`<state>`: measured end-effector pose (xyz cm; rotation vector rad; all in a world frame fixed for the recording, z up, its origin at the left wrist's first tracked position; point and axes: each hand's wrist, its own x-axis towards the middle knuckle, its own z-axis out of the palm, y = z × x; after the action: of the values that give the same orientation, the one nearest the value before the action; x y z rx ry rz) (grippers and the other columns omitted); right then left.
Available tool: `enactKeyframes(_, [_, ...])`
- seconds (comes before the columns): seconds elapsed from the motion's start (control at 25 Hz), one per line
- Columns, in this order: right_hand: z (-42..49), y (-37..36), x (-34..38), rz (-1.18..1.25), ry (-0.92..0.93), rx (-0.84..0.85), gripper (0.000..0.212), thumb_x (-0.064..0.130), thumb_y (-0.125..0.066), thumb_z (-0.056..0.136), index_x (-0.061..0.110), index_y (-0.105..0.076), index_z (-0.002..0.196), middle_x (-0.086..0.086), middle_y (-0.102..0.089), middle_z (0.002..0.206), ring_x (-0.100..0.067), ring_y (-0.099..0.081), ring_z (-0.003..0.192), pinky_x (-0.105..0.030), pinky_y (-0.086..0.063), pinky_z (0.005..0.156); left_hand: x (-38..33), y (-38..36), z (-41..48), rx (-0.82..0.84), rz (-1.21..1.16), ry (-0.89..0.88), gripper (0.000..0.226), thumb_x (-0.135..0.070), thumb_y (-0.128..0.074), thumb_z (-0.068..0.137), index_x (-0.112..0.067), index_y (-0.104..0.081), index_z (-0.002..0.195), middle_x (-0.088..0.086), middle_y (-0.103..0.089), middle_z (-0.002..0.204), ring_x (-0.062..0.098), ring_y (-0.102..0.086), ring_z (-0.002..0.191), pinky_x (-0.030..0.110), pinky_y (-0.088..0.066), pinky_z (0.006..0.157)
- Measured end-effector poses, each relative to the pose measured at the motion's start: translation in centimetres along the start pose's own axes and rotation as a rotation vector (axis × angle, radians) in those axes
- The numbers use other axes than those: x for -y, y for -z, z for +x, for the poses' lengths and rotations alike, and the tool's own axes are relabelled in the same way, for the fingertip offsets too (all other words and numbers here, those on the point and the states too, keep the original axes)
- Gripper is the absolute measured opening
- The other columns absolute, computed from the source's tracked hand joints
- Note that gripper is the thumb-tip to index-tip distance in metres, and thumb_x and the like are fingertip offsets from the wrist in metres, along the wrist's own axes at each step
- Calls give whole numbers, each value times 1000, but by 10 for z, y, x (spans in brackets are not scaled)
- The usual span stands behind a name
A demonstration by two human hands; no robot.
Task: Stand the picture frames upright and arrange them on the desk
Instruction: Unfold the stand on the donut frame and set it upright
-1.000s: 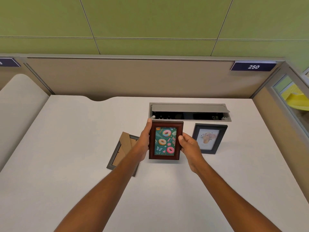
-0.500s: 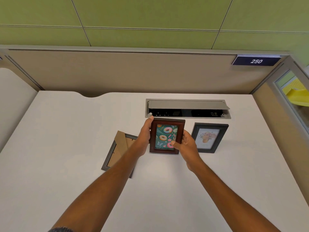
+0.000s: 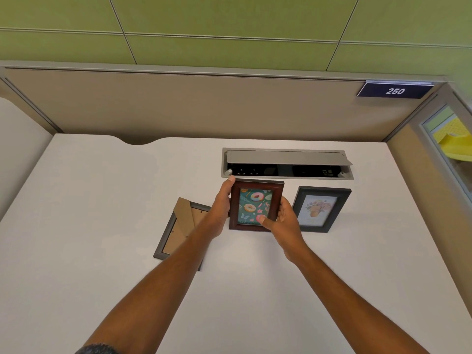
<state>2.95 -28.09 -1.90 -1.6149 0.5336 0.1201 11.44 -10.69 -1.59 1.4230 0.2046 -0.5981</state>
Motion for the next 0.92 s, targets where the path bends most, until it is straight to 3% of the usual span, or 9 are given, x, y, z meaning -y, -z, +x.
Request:
enactKeyframes(0.16, [-9,1,-2,-35,31,3,81,5,-82,91,40,-46,154,20,-71,134,-1,-68,123,-20,-62,90,3,-1,-3,8,47,20,59,-94,-31,90,-63,-78,106,-18,-84,111,8,-82,103,40,-58,95])
enactKeyframes(0.32, [-31,0,-16,-101,24,-6,102,4,-79,93,39,-21,169,20,-51,157,1,-49,140,-31,-49,114,10,4,-9,-17,31,35,61,-104,-32,68,-70,-75,96,-24,-80,108,15,-77,111,47,-51,111])
enactKeyframes(0.4, [-43,0,-24,-140,-6,-26,105,7,-79,94,38,-15,171,16,-40,165,-3,-37,146,-35,-40,119,11,7,-16,-28,16,30,66,-99,-35,77,-62,-70,118,-23,-80,111,10,-76,110,45,-50,114])
enactKeyframes(0.48, [-54,1,-32,-175,-25,-35,103,9,-79,95,38,-15,170,11,-33,172,-13,-34,155,-39,-37,122,12,10,-25,-77,24,16,79,-87,-33,91,-38,-55,149,-5,-77,128,17,-73,121,46,-48,121])
enactKeyframes(0.6, [-68,3,-41,-211,-49,-34,99,12,-79,96,39,-18,169,6,-26,177,-28,-31,162,-48,-37,125,15,14,-36,-188,7,-15,75,-70,-30,106,-21,-44,160,13,-66,147,28,-63,136,50,-39,127])
enactKeyframes(0.92, [-94,-18,-39,-270,-44,62,88,17,-79,96,37,-29,166,5,-30,176,-29,-37,159,-46,-40,122,20,47,-85,-426,-58,-154,57,-66,-39,109,-22,-66,133,13,-78,118,31,-75,112,49,-58,101])
